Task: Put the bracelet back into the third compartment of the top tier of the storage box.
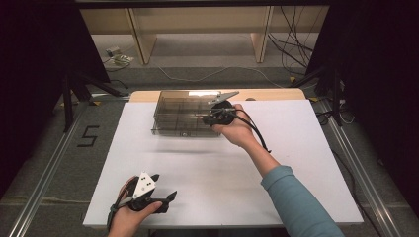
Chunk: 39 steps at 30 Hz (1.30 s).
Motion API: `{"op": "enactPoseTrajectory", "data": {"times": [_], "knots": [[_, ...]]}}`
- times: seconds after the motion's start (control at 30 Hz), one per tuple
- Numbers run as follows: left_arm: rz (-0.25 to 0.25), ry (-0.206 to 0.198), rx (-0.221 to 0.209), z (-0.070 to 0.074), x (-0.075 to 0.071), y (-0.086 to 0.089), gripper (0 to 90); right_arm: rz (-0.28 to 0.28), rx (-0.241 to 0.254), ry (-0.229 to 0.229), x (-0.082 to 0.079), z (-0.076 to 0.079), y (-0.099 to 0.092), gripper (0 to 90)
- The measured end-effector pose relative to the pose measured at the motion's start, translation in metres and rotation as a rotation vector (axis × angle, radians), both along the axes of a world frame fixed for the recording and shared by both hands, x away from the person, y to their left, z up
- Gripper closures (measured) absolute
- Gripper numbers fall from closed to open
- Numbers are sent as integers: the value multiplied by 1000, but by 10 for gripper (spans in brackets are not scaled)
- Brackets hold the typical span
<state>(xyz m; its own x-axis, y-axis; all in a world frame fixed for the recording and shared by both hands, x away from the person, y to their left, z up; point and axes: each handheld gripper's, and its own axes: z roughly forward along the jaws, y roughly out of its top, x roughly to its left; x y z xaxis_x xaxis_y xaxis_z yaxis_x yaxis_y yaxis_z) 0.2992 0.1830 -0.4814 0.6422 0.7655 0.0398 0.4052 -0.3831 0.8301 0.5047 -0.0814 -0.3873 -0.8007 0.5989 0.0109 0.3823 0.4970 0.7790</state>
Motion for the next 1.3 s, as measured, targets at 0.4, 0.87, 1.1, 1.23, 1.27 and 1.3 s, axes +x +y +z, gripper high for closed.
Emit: {"op": "enactPoseTrajectory", "data": {"times": [0.4, 0.87, 1.1, 1.23, 1.27, 1.3], "knots": [[2, 0, 0, 0, 0, 0, 173, -4, -17, 11, 4, -5, 2, 881], [0, -1, -1, -1, 0, 0, 173, -6, -34, 20, 7, -11, 5, 881], [-2, 0, 0, -1, 0, 0, 173, -10, -40, 26, 8, -13, 5, 881], [-3, 0, 1, 0, 0, -1, 173, -12, -44, 30, 8, -14, 6, 881], [-3, 0, 1, -1, 0, -1, 173, -14, -43, 33, 8, -15, 6, 881], [-3, 1, 0, -1, 0, -1, 173, -14, -44, 30, 9, -15, 6, 881]]}}
